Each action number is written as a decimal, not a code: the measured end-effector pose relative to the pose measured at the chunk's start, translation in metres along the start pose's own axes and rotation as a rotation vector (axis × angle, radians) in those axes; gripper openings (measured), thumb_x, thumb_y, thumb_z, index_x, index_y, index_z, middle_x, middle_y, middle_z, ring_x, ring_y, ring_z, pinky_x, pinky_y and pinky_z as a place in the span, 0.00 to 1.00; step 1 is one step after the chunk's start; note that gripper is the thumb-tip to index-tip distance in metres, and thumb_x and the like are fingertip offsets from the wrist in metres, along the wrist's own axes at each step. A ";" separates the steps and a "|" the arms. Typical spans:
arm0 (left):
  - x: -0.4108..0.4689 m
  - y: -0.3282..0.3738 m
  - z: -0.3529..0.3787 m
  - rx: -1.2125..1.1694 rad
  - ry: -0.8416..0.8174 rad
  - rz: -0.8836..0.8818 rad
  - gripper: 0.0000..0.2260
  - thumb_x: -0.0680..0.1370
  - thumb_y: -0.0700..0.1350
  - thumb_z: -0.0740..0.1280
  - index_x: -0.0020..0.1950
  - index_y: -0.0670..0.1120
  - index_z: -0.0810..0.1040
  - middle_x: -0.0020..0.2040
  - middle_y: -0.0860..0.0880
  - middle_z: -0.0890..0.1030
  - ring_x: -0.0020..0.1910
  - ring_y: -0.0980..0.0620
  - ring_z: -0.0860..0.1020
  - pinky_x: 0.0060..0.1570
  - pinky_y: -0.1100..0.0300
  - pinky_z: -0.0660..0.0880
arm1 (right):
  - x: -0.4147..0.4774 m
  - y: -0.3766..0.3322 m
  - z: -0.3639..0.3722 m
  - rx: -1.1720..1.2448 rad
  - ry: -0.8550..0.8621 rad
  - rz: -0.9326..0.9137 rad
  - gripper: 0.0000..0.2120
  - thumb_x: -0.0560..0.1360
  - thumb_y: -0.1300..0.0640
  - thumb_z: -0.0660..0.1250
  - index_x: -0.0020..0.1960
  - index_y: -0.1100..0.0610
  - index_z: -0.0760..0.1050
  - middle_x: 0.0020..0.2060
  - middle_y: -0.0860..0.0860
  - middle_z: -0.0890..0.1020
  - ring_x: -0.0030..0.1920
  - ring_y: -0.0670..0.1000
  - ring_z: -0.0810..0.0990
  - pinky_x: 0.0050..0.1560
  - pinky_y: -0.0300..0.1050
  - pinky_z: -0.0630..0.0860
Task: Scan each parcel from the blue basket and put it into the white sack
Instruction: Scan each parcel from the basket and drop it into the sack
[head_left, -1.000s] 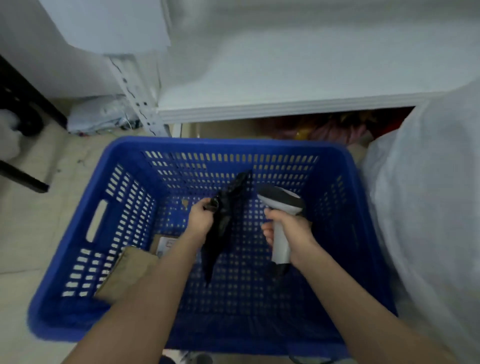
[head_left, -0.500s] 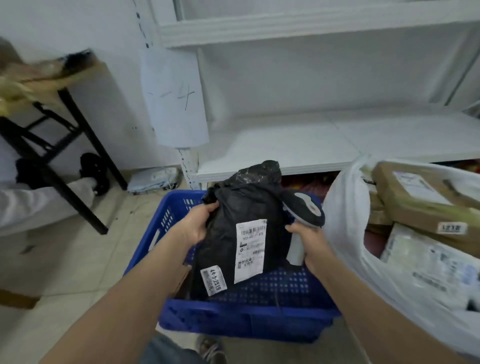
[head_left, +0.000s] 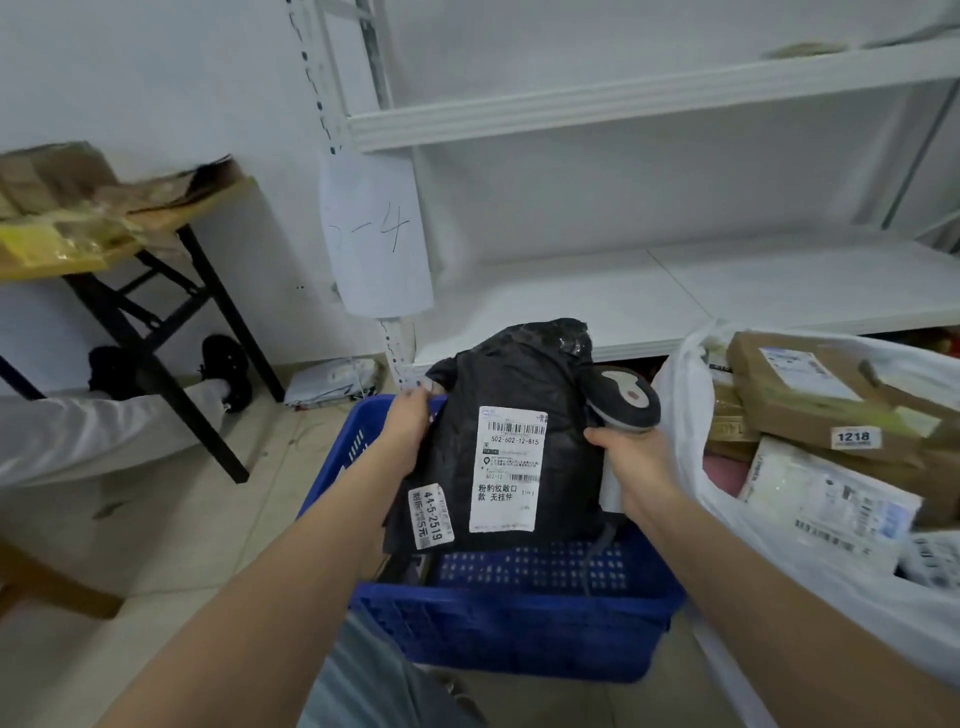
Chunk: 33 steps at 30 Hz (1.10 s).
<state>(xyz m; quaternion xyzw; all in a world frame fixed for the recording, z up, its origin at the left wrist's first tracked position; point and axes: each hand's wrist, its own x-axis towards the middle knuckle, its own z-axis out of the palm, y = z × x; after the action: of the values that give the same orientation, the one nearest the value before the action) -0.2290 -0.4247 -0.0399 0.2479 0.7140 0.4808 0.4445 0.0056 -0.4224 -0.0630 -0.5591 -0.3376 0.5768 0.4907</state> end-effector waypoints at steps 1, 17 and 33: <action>-0.006 -0.003 -0.001 -0.008 -0.042 -0.029 0.14 0.81 0.52 0.57 0.52 0.44 0.77 0.48 0.43 0.80 0.45 0.45 0.77 0.46 0.55 0.73 | -0.001 -0.003 -0.002 0.008 0.018 -0.010 0.14 0.73 0.67 0.70 0.58 0.61 0.77 0.49 0.53 0.80 0.45 0.50 0.78 0.49 0.44 0.73; -0.037 -0.022 0.025 0.227 -0.180 0.155 0.08 0.76 0.42 0.70 0.54 0.40 0.82 0.46 0.45 0.85 0.45 0.47 0.83 0.46 0.55 0.79 | -0.012 -0.020 -0.021 -0.033 0.158 -0.092 0.08 0.71 0.67 0.71 0.42 0.56 0.75 0.42 0.54 0.80 0.45 0.54 0.77 0.55 0.50 0.76; -0.023 -0.045 0.037 0.002 -0.005 0.063 0.09 0.78 0.39 0.67 0.58 0.39 0.80 0.53 0.42 0.83 0.53 0.43 0.80 0.58 0.47 0.77 | -0.071 0.025 -0.021 -0.276 -0.090 0.017 0.07 0.71 0.62 0.72 0.36 0.62 0.80 0.24 0.52 0.81 0.25 0.48 0.77 0.34 0.44 0.76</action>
<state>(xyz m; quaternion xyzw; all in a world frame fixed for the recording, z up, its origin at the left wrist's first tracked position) -0.1822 -0.4436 -0.0767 0.2721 0.7052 0.4932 0.4306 0.0138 -0.5001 -0.0673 -0.5976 -0.4304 0.5537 0.3886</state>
